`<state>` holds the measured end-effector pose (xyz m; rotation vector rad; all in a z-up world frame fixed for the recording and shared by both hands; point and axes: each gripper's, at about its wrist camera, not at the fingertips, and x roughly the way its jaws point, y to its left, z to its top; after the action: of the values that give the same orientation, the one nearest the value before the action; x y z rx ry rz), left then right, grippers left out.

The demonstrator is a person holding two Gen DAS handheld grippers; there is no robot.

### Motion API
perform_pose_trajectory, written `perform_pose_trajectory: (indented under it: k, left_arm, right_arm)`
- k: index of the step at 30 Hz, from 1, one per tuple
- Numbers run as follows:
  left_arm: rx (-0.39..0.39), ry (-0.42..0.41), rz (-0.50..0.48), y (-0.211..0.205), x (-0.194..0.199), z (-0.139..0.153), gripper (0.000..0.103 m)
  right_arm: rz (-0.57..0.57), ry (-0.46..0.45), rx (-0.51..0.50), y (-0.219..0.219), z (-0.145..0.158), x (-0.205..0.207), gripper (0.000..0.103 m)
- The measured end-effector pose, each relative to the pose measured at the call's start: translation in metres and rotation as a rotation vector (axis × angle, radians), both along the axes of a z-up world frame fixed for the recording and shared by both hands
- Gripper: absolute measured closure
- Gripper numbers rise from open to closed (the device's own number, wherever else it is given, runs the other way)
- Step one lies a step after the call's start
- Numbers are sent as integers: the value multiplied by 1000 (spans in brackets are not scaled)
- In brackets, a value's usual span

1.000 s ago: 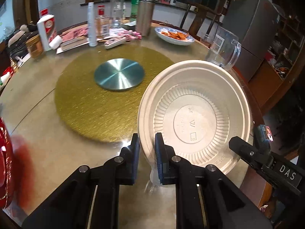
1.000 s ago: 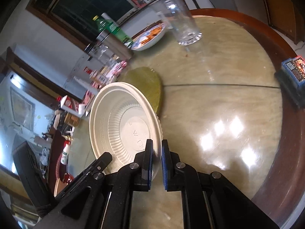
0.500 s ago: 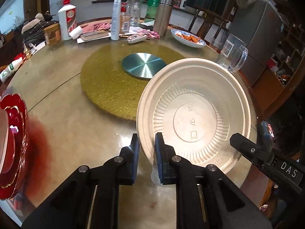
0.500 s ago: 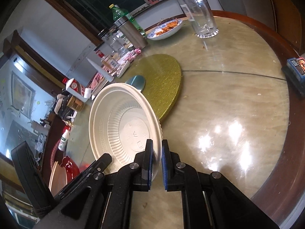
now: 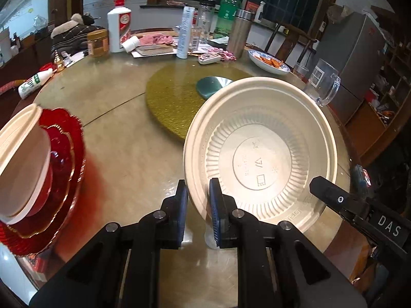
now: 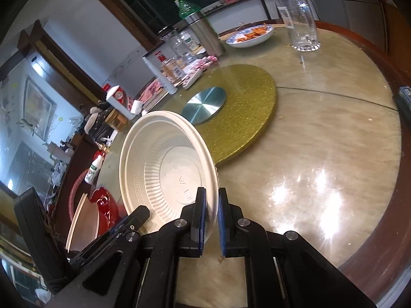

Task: Organize plates and bowls
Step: 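Lift the second beige bowl with both grippers and carry it toward the red stack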

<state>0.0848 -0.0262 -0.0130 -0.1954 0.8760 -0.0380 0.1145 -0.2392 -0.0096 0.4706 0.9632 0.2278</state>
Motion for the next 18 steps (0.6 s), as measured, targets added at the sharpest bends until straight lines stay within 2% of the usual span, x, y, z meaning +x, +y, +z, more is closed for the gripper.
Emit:
perform_pose_trajectory:
  k: [12, 18]
  left_arm:
    - [-1, 0, 35, 21, -15, -1, 88]
    - [27, -9, 59, 30, -23, 3, 88]
  right_arm:
    - [45, -12, 16, 20, -2, -12, 95]
    - [68, -21, 34, 29, -4, -14, 95]
